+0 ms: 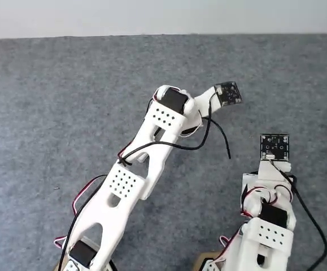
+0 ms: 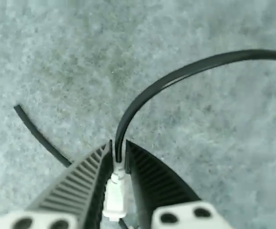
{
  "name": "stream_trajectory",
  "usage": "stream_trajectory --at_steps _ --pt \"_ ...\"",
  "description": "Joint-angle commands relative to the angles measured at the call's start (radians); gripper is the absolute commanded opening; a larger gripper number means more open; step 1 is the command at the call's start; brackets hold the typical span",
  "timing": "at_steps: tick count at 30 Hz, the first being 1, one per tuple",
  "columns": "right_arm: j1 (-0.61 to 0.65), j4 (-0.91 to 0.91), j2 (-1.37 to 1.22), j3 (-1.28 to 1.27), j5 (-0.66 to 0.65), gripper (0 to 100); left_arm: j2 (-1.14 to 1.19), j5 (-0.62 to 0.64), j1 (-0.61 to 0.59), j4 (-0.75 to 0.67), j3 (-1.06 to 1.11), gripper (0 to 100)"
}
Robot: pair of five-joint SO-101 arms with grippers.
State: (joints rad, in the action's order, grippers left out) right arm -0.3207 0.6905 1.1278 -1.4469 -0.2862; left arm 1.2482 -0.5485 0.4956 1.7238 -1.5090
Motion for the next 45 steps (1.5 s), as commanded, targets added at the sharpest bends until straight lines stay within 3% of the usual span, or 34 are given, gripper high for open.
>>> stream_trajectory --at_steps 1,11,23,36,45 --pt "-0.010 -0.012 0.015 0.038 0.012 31.4 -0.092 0.092 -0.008 0.034 -0.065 1" --pt "-0.004 -0.018 0.015 0.035 0.012 31.4 -0.238 0.311 -0.005 0.031 -0.170 1" --pt "-0.004 -0.013 0.015 0.035 0.011 31.4 -0.351 0.690 -0.095 -0.052 -0.173 1" --pt "-0.002 -0.013 0.015 0.034 0.008 31.4 -0.327 0.715 -0.110 -0.023 -0.171 1" --pt "0.005 -0.021 0.015 0.025 0.006 31.4 -0.173 0.807 -0.232 0.005 -0.173 1"
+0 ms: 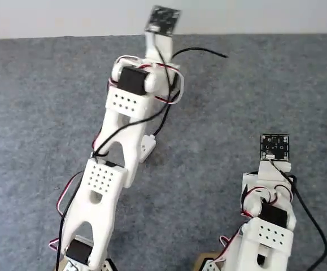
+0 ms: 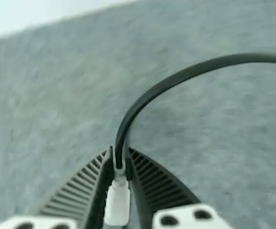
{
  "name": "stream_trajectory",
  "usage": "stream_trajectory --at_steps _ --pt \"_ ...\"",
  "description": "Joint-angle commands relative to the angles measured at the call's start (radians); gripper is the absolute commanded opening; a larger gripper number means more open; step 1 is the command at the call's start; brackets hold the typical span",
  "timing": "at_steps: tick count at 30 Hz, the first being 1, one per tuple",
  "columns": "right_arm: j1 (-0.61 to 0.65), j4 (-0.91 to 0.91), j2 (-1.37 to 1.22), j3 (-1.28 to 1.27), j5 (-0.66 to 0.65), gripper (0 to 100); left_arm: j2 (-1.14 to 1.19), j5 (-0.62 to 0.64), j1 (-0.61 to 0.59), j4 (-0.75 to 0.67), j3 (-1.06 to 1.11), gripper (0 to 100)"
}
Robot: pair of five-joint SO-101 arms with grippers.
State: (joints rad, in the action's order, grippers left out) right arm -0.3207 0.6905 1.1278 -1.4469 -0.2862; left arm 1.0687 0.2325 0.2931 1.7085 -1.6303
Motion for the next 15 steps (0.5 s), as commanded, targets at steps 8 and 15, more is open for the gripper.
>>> stream_trajectory --at_steps 8,15 --pt "0.031 -0.021 0.015 0.025 0.003 31.4 0.063 0.028 -0.028 0.046 -0.050 1" --pt "0.035 -0.021 0.015 0.021 0.003 31.4 -0.020 0.020 0.025 0.048 -0.050 1"
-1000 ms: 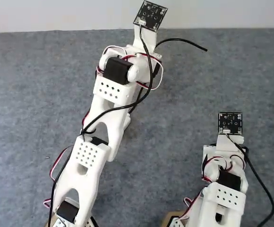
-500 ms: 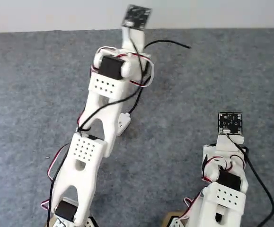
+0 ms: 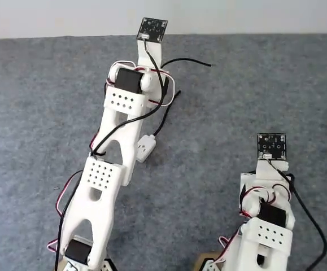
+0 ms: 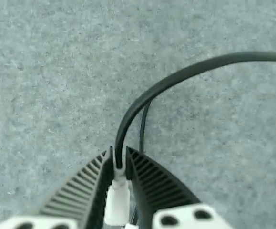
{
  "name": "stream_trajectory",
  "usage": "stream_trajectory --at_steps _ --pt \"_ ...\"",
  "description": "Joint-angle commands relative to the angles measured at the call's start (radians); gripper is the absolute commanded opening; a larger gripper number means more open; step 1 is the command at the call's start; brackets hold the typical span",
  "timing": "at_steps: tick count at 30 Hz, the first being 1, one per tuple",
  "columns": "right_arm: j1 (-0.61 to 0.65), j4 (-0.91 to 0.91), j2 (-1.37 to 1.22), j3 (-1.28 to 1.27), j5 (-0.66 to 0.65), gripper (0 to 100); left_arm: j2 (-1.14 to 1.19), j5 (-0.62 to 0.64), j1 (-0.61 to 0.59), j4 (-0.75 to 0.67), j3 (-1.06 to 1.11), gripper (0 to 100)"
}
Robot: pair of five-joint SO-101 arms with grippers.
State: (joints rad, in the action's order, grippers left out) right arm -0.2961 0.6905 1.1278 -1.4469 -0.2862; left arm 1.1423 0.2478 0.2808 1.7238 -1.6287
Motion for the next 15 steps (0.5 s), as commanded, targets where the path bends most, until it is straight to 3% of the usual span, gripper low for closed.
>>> stream_trajectory --at_steps 1,6,15 --pt "0.010 -0.021 0.015 0.021 0.003 31.4 -0.123 0.000 0.049 0.032 -0.050 1" --pt "0.010 -0.021 0.015 0.020 0.003 31.4 -0.276 -0.071 0.101 0.032 -0.050 1" --pt "0.013 -0.016 0.015 0.020 0.003 31.4 -0.428 -0.074 0.110 0.032 -0.050 1"
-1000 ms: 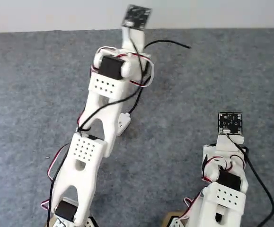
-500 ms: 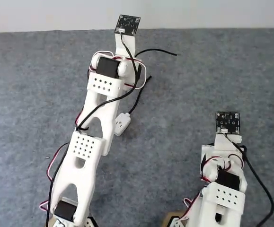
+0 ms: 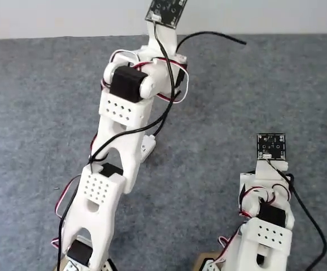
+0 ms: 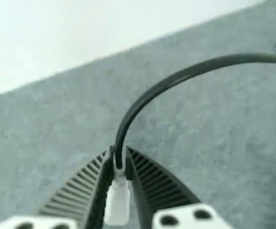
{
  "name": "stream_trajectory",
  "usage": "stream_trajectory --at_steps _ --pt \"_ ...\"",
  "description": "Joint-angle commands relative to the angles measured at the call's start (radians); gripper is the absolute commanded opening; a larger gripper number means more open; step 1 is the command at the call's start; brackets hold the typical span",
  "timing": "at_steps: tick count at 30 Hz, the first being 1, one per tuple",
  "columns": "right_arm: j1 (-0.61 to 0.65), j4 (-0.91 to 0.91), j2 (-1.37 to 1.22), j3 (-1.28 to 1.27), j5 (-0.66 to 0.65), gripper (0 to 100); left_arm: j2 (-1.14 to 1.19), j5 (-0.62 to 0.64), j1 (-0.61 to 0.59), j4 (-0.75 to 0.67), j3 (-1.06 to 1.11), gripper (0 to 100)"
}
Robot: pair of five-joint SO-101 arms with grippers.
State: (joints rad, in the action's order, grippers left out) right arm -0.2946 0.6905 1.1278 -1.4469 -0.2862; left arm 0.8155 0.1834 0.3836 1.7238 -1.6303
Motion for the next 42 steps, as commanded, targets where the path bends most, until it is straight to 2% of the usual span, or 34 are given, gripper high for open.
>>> stream_trajectory --at_steps 1,4,6,10,13,15,24,42 --pt "0.024 -0.016 0.015 0.020 0.003 31.4 -0.121 -0.009 0.011 0.032 -0.048 1" --pt "0.114 -0.012 0.015 0.026 0.000 31.4 -0.172 -0.011 0.060 0.032 -0.048 1" --pt "0.185 -0.010 0.016 0.051 -0.046 31.4 -0.187 -0.043 0.114 0.032 -0.047 1" --pt "0.321 0.018 0.016 0.121 -0.146 31.4 -0.187 -0.215 0.235 0.029 -0.047 1" --pt "0.424 0.099 0.016 0.180 -0.186 31.4 -0.187 -0.387 0.304 0.031 -0.047 1" --pt "0.478 0.145 0.016 0.216 -0.195 31.4 -0.187 -0.446 0.339 0.032 -0.045 1" --pt "0.559 0.174 0.016 0.244 -0.189 31.4 -0.198 -0.451 0.451 0.031 0.047 1" --pt "0.552 0.099 0.016 0.244 -0.196 31.4 -0.198 -0.390 0.466 0.032 0.050 1"
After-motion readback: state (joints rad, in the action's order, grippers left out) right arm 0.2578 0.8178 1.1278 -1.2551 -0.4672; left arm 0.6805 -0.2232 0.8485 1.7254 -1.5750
